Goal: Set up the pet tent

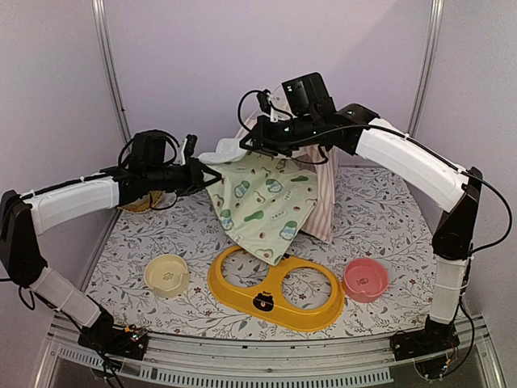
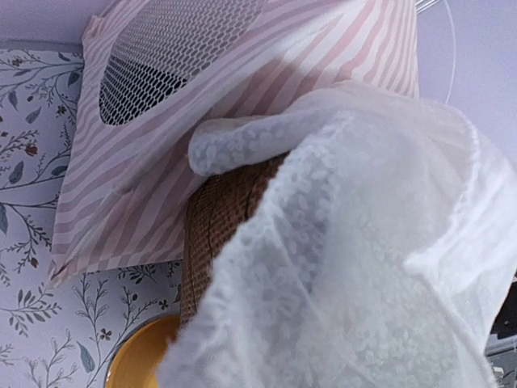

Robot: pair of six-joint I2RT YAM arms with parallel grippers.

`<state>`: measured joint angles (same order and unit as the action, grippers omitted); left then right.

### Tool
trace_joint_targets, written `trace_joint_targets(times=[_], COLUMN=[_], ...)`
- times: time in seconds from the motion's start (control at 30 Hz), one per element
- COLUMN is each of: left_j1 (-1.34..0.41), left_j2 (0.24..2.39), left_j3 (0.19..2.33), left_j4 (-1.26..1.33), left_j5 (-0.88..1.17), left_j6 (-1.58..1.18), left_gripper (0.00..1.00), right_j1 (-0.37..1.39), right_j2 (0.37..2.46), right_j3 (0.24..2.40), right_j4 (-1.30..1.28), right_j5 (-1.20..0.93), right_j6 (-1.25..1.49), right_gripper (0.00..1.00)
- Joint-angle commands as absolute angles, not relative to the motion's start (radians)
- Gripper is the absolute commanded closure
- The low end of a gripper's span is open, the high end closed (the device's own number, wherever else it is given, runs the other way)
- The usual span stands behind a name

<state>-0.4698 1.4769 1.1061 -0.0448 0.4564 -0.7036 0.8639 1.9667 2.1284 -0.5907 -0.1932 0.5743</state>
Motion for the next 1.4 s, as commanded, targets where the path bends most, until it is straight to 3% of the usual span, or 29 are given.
trace_joint_targets(times=[0.0, 0.13, 0.27, 0.4, 0.6, 0.8, 1.03, 1.23, 1.37], left_j1=[-0.463, -0.462, -0.462, -0.462, -0.463, -0.466, -0.5, -0.517, -0.518], left_j2=[1.484, 1.524, 1.544, 1.549, 1.546, 1.521, 1.468, 1.343, 1.286], left_j3=[1.02, 0.979, 0.95, 0.937, 0.923, 0.886, 0.851, 0.837, 0.84], left_j4=[-0.023, -0.001, 0.021, 0.023, 0.001, 0.007, -0.006, -0.072, -0.114], left_j5=[0.483, 0.48, 0.468, 0.447, 0.402, 0.389, 0.342, 0.182, 0.096], left_j6=[-0.686, -0.686, -0.687, -0.674, -0.638, -0.618, -0.56, -0.512, -0.484], left_gripper=[0.92, 0.94, 0.93, 0.85, 0.69, 0.62, 0.43, 0.29, 0.25], right_j1=[0.875, 0.876, 0.89, 0.896, 0.894, 0.849, 0.801, 0.721, 0.687], right_j2=[1.972, 1.972, 1.904, 1.787, 1.635, 1.539, 1.425, 1.336, 1.389], right_j3=[2.086, 2.022, 1.951, 1.835, 1.669, 1.513, 1.279, 1.115, 1.104], right_j4=[-0.637, -0.653, -0.63, -0.589, -0.581, -0.574, -0.484, -0.373, -0.333], right_j5=[-0.219, -0.211, -0.147, -0.096, 0.052, 0.118, 0.24, 0.254, 0.226], right_j6=[0.525, 0.495, 0.446, 0.39, 0.331, 0.356, 0.395, 0.417, 0.392], right_gripper=[0.95, 0.83, 0.52, 0.27, 0.09, 0.05, 0.03, 0.1, 0.23])
